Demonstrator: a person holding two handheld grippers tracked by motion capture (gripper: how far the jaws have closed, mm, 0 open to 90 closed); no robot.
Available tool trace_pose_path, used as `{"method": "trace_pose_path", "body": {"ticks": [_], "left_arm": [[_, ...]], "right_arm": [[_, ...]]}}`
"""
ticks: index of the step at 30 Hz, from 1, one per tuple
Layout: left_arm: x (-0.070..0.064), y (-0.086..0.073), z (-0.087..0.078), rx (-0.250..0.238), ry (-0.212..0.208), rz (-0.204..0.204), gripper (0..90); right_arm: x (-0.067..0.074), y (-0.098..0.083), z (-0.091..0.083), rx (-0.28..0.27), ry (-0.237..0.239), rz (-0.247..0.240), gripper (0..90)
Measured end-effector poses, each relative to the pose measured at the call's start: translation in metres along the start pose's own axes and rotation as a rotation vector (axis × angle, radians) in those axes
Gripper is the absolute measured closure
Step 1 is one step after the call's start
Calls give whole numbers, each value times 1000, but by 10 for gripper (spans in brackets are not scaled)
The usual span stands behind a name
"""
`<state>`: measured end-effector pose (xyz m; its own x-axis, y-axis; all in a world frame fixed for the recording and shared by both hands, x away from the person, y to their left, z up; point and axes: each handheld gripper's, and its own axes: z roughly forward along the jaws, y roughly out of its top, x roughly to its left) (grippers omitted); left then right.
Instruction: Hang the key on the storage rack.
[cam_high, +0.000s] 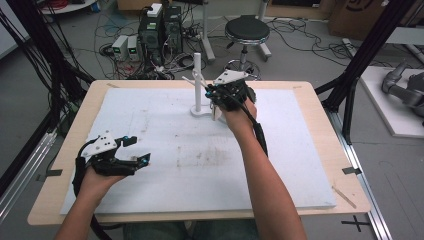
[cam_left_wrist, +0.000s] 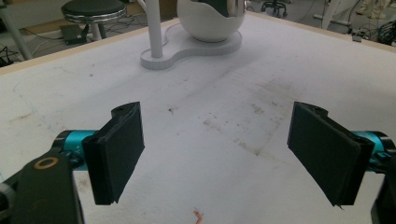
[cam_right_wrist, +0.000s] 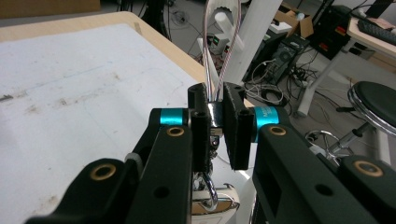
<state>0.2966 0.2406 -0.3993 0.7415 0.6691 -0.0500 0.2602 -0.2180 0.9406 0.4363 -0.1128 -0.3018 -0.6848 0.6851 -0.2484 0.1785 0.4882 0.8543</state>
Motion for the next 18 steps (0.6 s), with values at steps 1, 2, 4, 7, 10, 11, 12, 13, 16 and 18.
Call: {"method": "trace_pose_path", "body": {"ticks": [1, 2, 4, 7, 10, 11, 12, 13, 16, 18], "left_arm": [[0, 0, 0, 0, 0, 0, 185], [0, 0, 0, 0, -1, 0, 185], [0, 0, 0, 1, -1, -1, 185], [-1, 0, 0, -1, -2, -3, 185], [-1, 0, 0, 0, -4, -3, 185], [-1, 0, 0, 1, -4, -2, 185], [-1, 0, 0, 2, -3, -1, 186], [-1, 0, 0, 3, -4, -2, 186], [0, -1, 1, 8, -3, -3, 185], [0, -1, 1, 7, -3, -3, 185]], "right_arm": [[0, 0, 0, 0, 0, 0, 828], [0, -1, 2, 10, -3, 0, 829], [0, -1, 4, 12, -4, 4, 829], [0, -4, 9, 33, -10, 15, 828], [0, -5, 11, 37, -12, 25, 826], [0, -6, 12, 36, -11, 29, 825], [0, -9, 14, 45, -11, 33, 813], [0, -9, 14, 45, -11, 33, 813], [1, -11, 15, 46, -16, 36, 709], [2, -11, 14, 36, -29, 51, 623]]}}
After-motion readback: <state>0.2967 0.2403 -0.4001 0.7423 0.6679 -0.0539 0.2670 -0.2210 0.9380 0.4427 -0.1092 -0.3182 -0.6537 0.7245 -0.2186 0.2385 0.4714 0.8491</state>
